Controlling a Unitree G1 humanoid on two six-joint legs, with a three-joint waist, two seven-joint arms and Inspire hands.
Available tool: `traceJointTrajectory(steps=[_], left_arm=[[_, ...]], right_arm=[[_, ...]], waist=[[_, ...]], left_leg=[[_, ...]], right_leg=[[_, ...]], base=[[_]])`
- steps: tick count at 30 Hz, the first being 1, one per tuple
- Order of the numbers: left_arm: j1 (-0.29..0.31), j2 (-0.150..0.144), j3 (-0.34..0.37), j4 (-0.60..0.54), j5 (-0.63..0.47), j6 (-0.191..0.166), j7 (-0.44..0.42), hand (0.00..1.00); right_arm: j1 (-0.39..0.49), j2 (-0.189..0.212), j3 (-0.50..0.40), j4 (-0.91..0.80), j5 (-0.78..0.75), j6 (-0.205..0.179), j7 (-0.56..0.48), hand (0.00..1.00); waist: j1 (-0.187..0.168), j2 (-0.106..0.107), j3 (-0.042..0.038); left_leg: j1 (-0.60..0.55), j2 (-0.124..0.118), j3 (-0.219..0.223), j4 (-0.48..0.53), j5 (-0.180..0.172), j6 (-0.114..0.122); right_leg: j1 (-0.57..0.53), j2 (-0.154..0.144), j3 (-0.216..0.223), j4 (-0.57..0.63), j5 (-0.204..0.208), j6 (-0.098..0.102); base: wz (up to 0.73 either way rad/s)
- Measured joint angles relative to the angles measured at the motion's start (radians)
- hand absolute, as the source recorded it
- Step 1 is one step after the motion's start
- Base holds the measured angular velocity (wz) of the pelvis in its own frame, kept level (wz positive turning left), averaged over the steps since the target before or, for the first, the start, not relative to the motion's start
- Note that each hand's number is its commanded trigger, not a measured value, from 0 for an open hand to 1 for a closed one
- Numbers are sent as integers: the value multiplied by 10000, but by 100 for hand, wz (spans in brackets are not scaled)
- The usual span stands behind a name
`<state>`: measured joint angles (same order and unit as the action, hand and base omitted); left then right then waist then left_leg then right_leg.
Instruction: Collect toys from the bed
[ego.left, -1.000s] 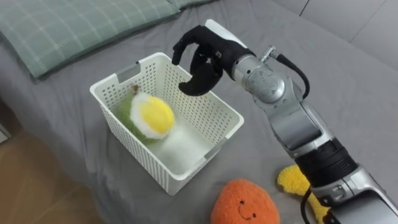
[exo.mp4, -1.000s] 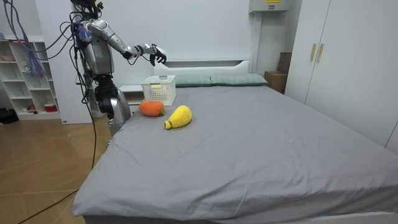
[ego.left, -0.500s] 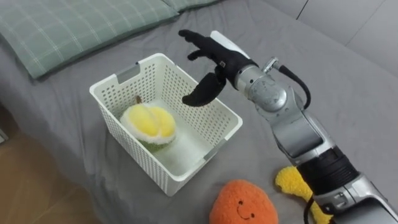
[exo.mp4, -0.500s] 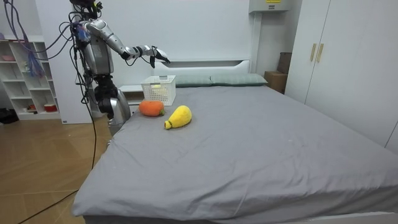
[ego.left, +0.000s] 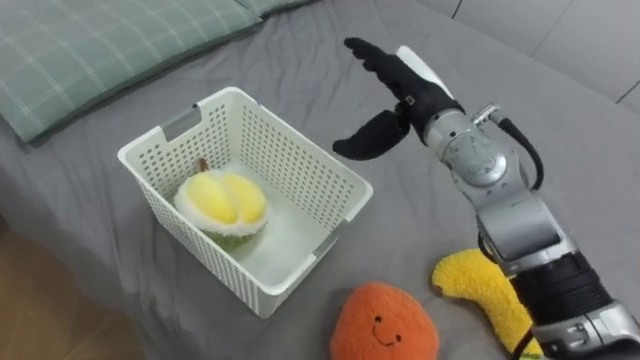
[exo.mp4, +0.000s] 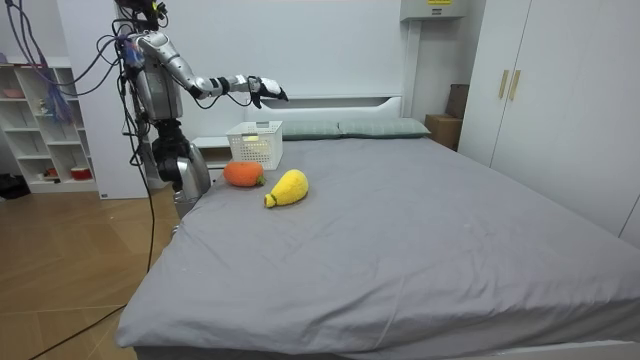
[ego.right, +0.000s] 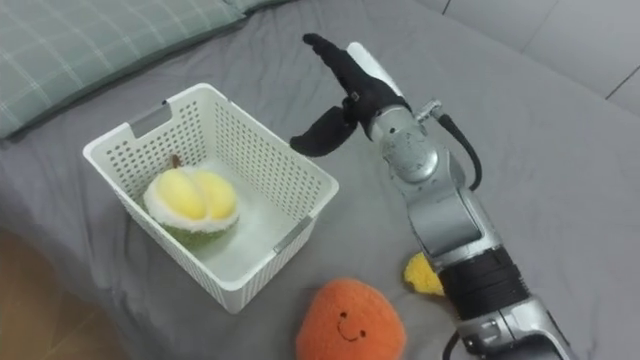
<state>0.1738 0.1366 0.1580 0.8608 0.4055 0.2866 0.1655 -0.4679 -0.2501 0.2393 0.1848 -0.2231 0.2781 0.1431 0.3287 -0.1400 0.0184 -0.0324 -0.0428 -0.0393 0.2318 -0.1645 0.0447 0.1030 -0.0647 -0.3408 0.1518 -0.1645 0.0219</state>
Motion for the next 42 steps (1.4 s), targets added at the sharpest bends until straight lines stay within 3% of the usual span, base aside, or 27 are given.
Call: traceJointTrajectory(steps=[5, 10, 20, 22, 25, 28, 30, 32, 36, 39, 41, 42], left_arm=[[127, -96, 366, -26, -7, -146, 10, 0], [208, -109, 529, -25, -15, -180, 6, 0], [589, 20, 431, 403, -12, -378, -2, 0], [700, 42, 336, 412, -18, -377, -7, 0], [616, 101, 42, 715, -87, -463, -22, 0], [408, 104, -284, 766, -377, -490, -44, 0], [122, 132, -415, 765, -784, -558, -35, 0], [-283, 168, -544, 801, -1344, -713, 7, 0], [-1019, 196, -1417, 1062, -2561, -1313, 40, 0], [-1277, 195, -1754, 1219, -3160, -1578, 1, 0], [-1377, 227, -1824, 1575, -3438, -1767, -3, 0], [-1405, 251, -1865, 1730, -3707, -1862, -2, 0]], right_arm=[[385, -171, -821, 406, 587, -28, -175, 0], [564, -371, -1310, 1112, 912, -77, -321, 0], [595, -570, -1471, 3589, 1009, -339, -684, 0], [596, -591, -1473, 4012, 1034, -395, -684, 0], [596, -632, -1469, 5012, 1083, -509, -779, 0], [589, -665, -1473, 5700, 1188, -736, -900, 0], [529, -676, -1472, 6291, 1438, -1075, -1071, 0], [456, -683, -1471, 6918, 1614, -1166, -1164, 0], [128, -699, -1428, 8177, 1852, -1431, -1296, 0], [125, -732, -1425, 8341, 1842, -1781, -1519, 0], [-18, -764, -1424, 8676, 1746, -2095, -1554, 0], [-170, -768, -1426, 8919, 1744, -2231, -1618, 0]], waist=[[-319, 108, -64], [-588, 125, -56], [-1287, 146, -78], [-1326, 191, -103], [-1360, 415, -219], [-1466, 609, -255], [-1559, 656, -238], [-1574, 668, -216], [-1581, 765, -98], [-1631, 769, -75], [-1630, 783, 1], [-1628, 804, 90]], left_leg=[[318, 59, 315, -285, 27, 16], [592, 122, 611, -384, 21, 13], [764, 159, 807, -411, 8, 5], [714, 173, 851, -402, 8, 5], [625, 200, 931, -332, -19, 22], [347, 219, 937, -262, -15, 26], [78, 238, 935, -257, 10, 15], [-148, 259, 938, -272, 69, -1], [-629, 309, 1183, -293, 191, -9], [-941, 316, 1204, -306, 208, -12], [-1002, 318, 1211, -319, 207, -13], [-1066, 318, 1213, -332, 207, -13]], right_leg=[[52, 13, 380, 8, 8, 9], [169, 43, 643, 3, 9, 10], [225, 63, 697, 20, 18, 4], [151, 67, 736, 40, 26, -5], [68, 81, 829, 40, 69, -3], [-250, 81, 884, 170, 78, -12], [-518, 93, 886, 208, 108, -51], [-757, 107, 879, 230, 147, -81], [-1415, 95, 948, 388, 179, -124], [-1768, 93, 966, 429, 183, -129], [-1844, 95, 937, 427, 183, -129], [-1916, 95, 916, 425, 183, -129]], base=[[-20], [-18], [-4], [-6], [-7], [-5], [0], [-2], [-11], [-4], [0], [0]])
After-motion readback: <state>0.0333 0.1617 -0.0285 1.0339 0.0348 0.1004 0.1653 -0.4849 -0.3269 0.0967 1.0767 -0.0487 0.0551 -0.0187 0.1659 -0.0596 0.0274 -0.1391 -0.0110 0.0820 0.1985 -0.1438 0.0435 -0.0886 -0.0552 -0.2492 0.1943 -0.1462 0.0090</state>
